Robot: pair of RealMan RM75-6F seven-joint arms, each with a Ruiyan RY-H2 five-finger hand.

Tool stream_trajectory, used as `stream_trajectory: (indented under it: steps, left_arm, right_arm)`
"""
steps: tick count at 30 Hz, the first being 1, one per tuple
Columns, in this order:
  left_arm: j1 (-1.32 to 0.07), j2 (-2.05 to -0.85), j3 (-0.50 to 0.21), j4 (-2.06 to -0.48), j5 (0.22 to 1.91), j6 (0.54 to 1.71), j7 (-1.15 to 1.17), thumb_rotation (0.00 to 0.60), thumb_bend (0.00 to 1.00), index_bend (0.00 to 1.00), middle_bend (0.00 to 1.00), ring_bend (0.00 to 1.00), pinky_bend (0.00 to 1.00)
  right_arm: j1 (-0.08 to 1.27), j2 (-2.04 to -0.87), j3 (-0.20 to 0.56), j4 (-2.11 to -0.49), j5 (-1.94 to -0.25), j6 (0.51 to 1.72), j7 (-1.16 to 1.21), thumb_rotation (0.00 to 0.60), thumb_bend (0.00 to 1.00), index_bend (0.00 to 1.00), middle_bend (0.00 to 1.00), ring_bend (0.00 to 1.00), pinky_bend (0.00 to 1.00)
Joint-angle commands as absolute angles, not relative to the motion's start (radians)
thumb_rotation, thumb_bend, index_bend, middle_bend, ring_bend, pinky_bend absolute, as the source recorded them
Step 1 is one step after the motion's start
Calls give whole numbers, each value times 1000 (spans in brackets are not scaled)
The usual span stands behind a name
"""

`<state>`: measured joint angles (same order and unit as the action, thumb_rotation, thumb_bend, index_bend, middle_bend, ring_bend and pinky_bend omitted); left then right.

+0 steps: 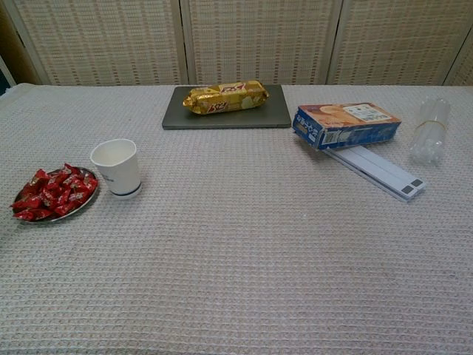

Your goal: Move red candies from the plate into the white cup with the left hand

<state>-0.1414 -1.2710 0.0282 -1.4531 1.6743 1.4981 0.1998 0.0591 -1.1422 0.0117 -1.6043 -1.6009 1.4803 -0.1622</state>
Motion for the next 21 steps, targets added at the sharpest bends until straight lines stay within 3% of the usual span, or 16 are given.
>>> stream_trajectory:
  steps: [1, 8, 13, 18, 21]
  left_arm:
    - [-138, -1268, 29, -1461, 1667, 1497, 206, 600, 415, 0, 0, 0, 231]
    - [-175, -1303, 22, -1469, 1646, 1419, 249, 600, 413, 0, 10, 22, 424]
    - [-237, -1338, -3, -1469, 1594, 1300, 301, 600, 413, 0, 10, 126, 529]
    - [-315, -1391, -60, -1440, 1519, 1191, 345, 600, 407, 0, 10, 118, 681]
    - [-356, -1429, -97, -1397, 1462, 1138, 377, 600, 406, 0, 10, 106, 717]
  right_arm:
    - [52, -1132, 8, -1611, -1606, 1491, -150, 600, 65, 0, 0, 0, 0]
    - [41, -1127, 3, -1608, -1621, 1517, -148, 600, 65, 0, 0, 0, 0]
    - [44, -1130, 8, -1613, -1608, 1511, -157, 600, 64, 0, 0, 0, 0]
    - [58, -1132, 10, -1619, -1594, 1478, -168, 600, 64, 0, 0, 0, 0]
    - [70, -1133, 12, -1622, -1582, 1453, -177, 600, 64, 0, 0, 0, 0]
